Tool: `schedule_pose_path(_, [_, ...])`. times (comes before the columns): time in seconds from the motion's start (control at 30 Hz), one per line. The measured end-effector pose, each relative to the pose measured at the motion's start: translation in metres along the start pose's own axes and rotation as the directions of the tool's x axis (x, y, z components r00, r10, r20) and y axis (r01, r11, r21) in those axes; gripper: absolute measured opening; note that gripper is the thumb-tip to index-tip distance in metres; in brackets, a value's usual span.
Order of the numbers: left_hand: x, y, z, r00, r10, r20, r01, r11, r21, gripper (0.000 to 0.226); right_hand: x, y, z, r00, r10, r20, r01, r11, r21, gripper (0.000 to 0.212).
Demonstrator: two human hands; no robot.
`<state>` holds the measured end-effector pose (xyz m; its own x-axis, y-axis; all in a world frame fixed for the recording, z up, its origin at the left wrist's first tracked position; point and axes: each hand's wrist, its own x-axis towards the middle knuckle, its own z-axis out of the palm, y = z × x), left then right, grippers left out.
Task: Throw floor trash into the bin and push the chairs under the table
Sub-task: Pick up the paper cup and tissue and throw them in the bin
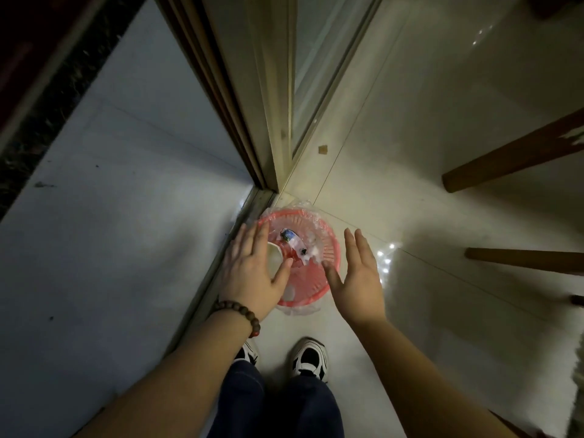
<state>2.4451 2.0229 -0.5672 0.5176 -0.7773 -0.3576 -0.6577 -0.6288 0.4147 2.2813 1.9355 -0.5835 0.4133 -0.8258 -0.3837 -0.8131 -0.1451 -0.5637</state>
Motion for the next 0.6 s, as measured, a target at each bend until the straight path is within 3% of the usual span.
schedule_pose_path(0.4, [-0.097, 0.130, -0.187, 0.956, 0.290, 0.034, -0.292, 0.953, 0.081, 0.074, -0.129, -0.126, -0.197, 0.982, 0.021, -0.189, -0.026, 0.999, -0.024, 0.064])
schedule_pose_path(0.6, [-0.167, 0.173, -0.253, 0.907, 0.415, 0.068, -0.420, 0.904, 0.079, 0.075, -0.227, -0.150, -0.264, 0.959, 0.095, -0.267, -0.109, 0.993, -0.040, 0.064])
